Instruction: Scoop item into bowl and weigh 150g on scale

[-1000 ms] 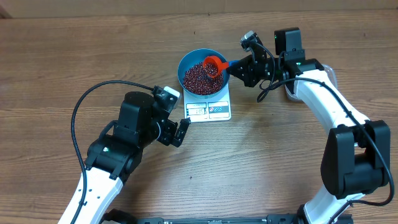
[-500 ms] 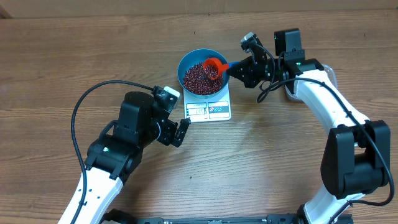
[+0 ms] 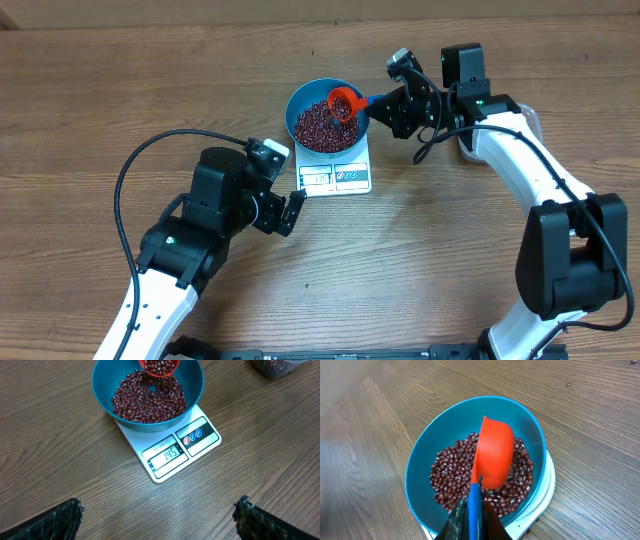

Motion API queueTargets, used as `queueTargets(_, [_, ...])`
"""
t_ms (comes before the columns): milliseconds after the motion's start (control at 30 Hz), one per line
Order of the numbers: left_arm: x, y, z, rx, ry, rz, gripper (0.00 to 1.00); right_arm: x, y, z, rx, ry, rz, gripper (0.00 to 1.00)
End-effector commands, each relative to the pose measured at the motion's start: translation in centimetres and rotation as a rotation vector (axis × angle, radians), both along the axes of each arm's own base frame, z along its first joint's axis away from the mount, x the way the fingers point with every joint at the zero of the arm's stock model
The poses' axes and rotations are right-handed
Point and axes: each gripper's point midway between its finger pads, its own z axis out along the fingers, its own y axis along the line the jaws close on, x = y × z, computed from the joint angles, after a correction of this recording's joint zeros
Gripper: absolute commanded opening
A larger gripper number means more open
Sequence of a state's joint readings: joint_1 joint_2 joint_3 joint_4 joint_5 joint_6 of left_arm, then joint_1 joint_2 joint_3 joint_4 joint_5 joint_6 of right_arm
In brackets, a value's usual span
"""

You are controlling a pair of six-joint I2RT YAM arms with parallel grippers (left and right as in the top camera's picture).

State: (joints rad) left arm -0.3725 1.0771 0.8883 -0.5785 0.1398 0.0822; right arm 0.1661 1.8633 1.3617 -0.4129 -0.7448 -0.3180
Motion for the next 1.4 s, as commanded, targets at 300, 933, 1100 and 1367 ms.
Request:
queueTargets(300, [-0.19, -0.05, 0.47, -0.003, -0.02, -0.019, 1.0, 0.37, 0.21, 2.37, 0.039, -0.039, 0.0, 0.04])
queueTargets(933, [-0.19, -0.05, 0.47, -0.003, -0.02, -0.019, 1.0, 0.17, 0.32, 2.46, 0.049, -0.035, 0.01, 0.04])
queueTargets(1100, [-0.19, -0.05, 0.47, -0.004, -0.02, -0.019, 1.0, 0.17, 0.33, 2.46, 0.049, -0.034, 0.01, 0.04])
queueTargets(1367, [-0.19, -0.05, 0.47, -0.003, -0.02, -0.019, 1.0, -0.18, 0.27, 2.13, 0.046, -0.009, 0.01, 0.04])
